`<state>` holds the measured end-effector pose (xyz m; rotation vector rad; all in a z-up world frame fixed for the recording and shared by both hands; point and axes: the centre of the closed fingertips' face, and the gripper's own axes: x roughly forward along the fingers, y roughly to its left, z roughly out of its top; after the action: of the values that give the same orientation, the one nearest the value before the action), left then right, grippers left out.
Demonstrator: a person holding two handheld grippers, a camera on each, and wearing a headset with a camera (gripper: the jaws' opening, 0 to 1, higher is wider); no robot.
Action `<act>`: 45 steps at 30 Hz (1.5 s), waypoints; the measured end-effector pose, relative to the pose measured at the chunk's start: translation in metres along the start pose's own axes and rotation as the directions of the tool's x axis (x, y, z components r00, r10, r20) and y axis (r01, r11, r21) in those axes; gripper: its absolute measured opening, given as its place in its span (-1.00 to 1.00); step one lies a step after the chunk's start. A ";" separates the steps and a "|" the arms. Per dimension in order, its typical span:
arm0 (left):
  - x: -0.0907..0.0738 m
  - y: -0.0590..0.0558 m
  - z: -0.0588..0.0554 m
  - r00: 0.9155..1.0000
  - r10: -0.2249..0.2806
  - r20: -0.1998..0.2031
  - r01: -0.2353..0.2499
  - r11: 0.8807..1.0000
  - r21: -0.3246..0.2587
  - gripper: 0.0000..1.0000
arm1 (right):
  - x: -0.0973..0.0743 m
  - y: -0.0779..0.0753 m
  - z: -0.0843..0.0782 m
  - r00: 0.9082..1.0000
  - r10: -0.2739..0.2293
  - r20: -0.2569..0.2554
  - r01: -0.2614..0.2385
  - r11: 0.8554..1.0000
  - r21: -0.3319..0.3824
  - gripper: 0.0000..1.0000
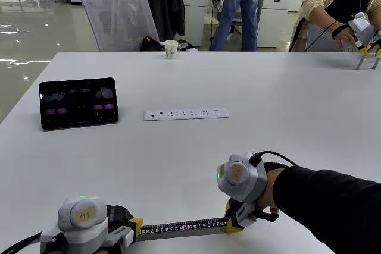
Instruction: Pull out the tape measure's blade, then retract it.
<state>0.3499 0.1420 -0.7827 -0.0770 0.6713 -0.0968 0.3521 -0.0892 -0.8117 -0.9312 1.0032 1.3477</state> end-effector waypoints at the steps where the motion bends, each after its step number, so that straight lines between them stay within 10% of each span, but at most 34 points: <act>1: 0.000 0.000 0.000 1.000 0.000 0.001 0.000 1.000 0.000 0.25 | 0.000 0.000 0.001 1.000 0.000 0.003 0.000 1.000 -0.003 -0.79; 45: 0.000 -0.001 0.000 1.000 -0.002 -0.007 0.002 1.000 -0.002 0.25 | 0.010 0.002 0.028 1.000 0.016 0.012 -0.016 1.000 0.016 -0.79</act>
<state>0.3501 0.1413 -0.7831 -0.0790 0.6787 -0.0986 0.3505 -0.0591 -0.8117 -0.9037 1.0130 1.3554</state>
